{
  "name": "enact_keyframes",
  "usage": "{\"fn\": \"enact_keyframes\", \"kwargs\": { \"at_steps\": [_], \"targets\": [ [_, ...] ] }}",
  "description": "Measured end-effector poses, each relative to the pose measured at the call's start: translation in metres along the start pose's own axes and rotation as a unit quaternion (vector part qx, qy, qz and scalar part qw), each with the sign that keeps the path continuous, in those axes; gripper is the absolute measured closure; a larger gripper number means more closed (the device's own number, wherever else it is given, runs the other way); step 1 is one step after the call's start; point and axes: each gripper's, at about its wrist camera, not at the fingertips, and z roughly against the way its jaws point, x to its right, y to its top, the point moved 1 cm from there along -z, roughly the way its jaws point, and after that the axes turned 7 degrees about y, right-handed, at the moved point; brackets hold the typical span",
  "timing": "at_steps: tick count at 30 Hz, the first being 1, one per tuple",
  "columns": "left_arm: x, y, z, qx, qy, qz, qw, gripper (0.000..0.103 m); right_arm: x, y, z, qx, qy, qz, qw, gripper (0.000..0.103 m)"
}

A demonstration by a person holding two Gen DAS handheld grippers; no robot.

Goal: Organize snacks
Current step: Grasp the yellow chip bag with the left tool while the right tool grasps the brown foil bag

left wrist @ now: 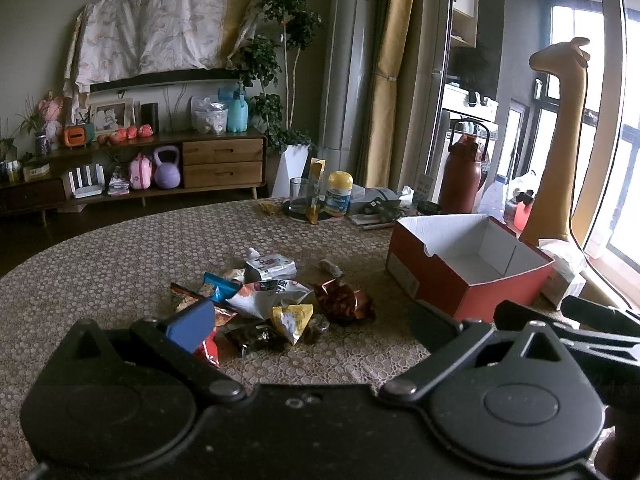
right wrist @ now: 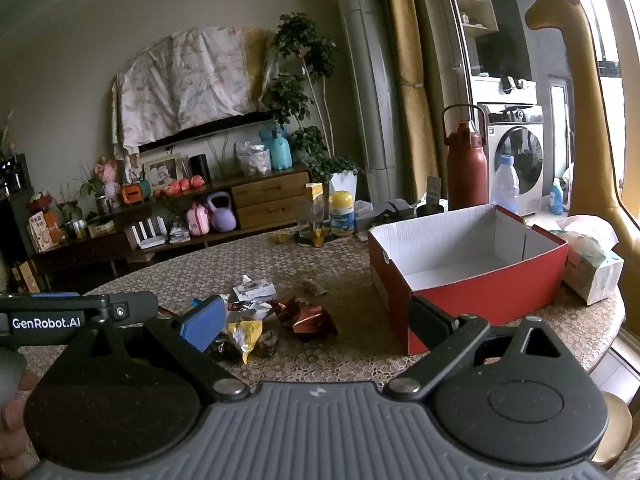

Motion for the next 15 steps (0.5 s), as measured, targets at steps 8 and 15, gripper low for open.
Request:
{"fn": "enact_keyframes", "kwargs": {
  "at_steps": [8, 15],
  "targets": [
    [-0.011, -0.001, -0.015, -0.013, -0.003, 0.01, 0.9999, 0.0, 0.003, 0.004, -0.021, -0.024, 0.034, 0.005, 0.999, 0.005],
    [-0.046, -0.002, -0.054, -0.04, 0.048, 0.037, 0.9973, 0.0, 0.018, 0.006, -0.071, -0.074, 0.042, 0.005, 0.996, 0.005]
  ]
}}
